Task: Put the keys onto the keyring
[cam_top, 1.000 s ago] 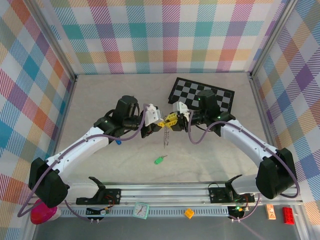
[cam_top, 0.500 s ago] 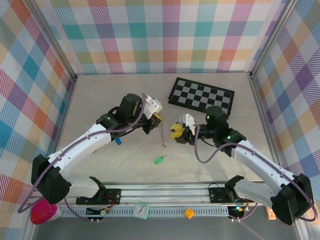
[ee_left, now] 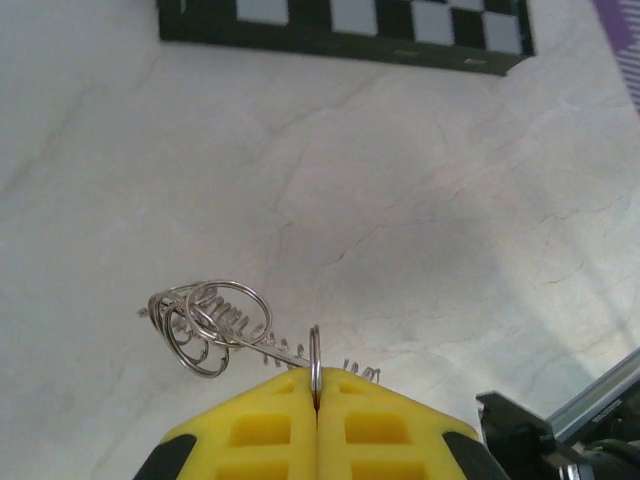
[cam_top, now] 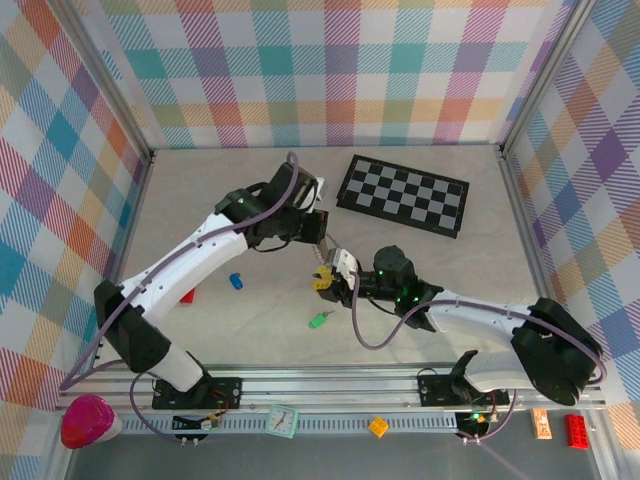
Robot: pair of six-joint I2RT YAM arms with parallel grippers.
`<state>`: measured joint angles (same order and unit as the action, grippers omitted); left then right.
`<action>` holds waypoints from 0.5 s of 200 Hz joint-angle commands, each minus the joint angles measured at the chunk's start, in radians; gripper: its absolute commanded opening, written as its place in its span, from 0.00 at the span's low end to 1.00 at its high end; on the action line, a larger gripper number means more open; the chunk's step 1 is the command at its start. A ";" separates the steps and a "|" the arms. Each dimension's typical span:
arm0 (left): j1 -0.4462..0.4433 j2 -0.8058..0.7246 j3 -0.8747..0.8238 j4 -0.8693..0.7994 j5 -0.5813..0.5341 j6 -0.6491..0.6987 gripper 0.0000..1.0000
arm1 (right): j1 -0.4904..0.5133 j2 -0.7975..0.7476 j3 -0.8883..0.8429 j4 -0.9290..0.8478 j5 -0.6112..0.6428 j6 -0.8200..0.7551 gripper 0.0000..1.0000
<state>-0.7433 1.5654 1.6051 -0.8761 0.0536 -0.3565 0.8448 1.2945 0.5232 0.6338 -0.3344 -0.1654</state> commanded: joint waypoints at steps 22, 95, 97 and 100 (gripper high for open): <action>-0.003 0.048 0.086 -0.233 -0.020 -0.311 0.00 | 0.003 0.039 -0.051 0.273 0.196 0.017 0.23; 0.006 0.106 0.126 -0.318 0.079 -0.580 0.00 | 0.004 0.046 -0.100 0.335 0.225 -0.034 0.23; 0.008 0.108 0.125 -0.316 0.084 -0.587 0.00 | 0.004 0.046 -0.100 0.336 0.219 -0.034 0.23; 0.007 0.109 0.124 -0.313 0.090 -0.597 0.00 | 0.004 0.046 -0.101 0.337 0.212 -0.033 0.23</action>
<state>-0.7429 1.6611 1.7031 -1.1515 0.0715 -0.8143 0.8448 1.3346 0.4351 0.9009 -0.1123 -0.1787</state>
